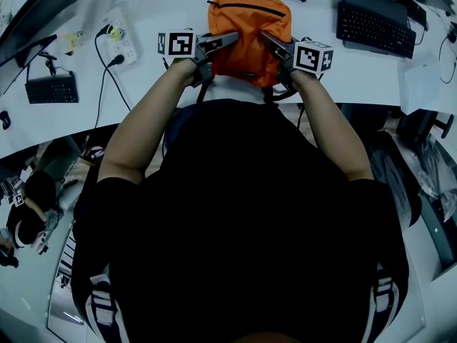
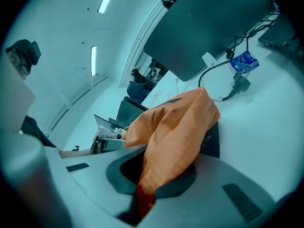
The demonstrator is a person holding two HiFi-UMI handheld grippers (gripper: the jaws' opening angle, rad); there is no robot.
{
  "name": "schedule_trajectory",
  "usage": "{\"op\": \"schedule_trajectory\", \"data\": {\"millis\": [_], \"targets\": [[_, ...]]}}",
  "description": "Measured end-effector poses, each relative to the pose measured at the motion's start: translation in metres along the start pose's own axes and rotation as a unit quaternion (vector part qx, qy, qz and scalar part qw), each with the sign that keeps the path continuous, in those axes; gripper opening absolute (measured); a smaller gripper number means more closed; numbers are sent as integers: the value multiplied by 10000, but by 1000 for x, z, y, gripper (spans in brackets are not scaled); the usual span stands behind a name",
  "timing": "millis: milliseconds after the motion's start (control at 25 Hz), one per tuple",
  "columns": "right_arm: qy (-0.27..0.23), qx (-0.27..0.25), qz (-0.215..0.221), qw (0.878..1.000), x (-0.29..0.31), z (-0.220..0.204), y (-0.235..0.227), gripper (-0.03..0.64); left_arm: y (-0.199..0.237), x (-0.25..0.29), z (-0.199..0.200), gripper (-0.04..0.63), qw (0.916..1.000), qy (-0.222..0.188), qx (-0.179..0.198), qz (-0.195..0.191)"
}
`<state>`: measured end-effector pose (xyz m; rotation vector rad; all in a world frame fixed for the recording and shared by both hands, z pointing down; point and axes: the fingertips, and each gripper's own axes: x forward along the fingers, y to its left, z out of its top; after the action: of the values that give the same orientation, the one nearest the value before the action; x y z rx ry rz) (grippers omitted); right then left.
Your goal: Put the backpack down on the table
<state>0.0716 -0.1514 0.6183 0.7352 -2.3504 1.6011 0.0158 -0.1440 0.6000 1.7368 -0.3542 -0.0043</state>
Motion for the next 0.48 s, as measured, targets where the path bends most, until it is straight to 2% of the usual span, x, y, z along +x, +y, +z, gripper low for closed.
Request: {"op": "schedule_trajectory", "data": {"millis": [240, 480], "targets": [[-52, 52, -240, 9997, 5, 1, -12, 32, 15, 0, 2, 63, 10000, 57, -33, 51], [42, -44, -258, 9996, 10, -3, -22, 32, 27, 4, 0, 63, 9998, 126, -158, 94]]}}
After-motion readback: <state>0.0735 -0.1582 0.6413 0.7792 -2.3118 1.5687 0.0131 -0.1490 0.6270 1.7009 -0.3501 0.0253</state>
